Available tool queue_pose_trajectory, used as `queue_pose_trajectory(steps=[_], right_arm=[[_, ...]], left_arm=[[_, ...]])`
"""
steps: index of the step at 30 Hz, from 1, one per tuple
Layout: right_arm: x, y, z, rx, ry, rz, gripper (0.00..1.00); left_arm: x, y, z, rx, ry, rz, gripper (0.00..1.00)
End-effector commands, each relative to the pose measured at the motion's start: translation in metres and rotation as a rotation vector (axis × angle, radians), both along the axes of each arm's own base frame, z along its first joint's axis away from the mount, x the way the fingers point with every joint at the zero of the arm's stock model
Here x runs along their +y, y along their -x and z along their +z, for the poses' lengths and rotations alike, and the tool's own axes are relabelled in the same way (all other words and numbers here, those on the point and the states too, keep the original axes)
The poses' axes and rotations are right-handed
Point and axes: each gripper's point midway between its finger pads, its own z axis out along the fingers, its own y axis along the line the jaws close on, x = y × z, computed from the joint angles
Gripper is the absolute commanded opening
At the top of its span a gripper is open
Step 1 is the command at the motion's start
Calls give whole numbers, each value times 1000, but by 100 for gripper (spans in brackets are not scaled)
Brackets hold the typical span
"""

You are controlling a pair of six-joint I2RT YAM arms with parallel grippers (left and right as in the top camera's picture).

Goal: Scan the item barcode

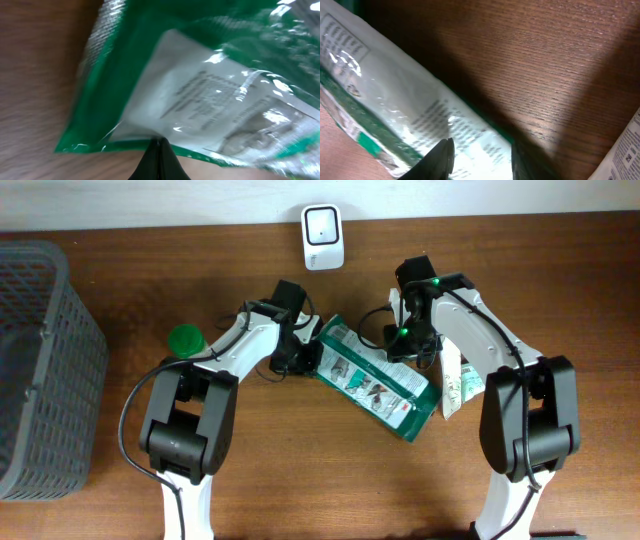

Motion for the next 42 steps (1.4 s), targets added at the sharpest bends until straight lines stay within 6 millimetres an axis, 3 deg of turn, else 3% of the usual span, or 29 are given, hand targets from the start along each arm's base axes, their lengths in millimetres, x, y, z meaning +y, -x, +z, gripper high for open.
queue_pose_trajectory(steps=[1,4,8,10,12,13,14,20,25,27,30,31,35,37,38,39,42], right_arm=[[4,0,1,5,-31,-1,37],[5,3,2,15,-41,0,39],[35,3,9,22,-221,40,58],[44,3,5,48,-320,57,65],[43,-2,-4,35,-345,86,65],[48,-2,-5,31,-391,128,65],[50,-3,-9,27,-401,145,65],[50,-5,-22,35,-401,142,57],[50,13,-37,84,-415,129,57],[57,22,-44,95,-473,130,57],[71,33,-42,109,-590,149,49],[81,36,-32,110,-672,171,48],[101,31,2,88,-915,174,30],[98,15,5,43,-937,147,24],[95,11,6,28,-937,143,9],[89,8,7,17,-938,131,4],[76,-2,18,-20,-936,100,4]], left_arm=[[43,-29,2,-180,-234,-31,2],[43,-58,7,-329,-263,-89,0],[38,-84,18,-436,-226,-80,0],[26,-77,35,-386,-114,-81,0],[4,-67,75,-328,120,-95,9],[-13,-52,92,-259,288,-108,7],[-17,-43,88,-192,323,-68,0],[-24,3,31,29,305,100,0],[-12,20,-13,112,250,210,0],[-15,22,-17,140,272,214,0],[-15,22,-18,144,275,218,0],[-15,22,-18,144,276,218,0],[-15,22,-17,144,279,217,0],[-15,22,-17,145,279,217,0],[-15,22,-18,144,278,217,0],[-15,21,-17,141,280,217,0],[-16,21,-17,138,282,216,0]])
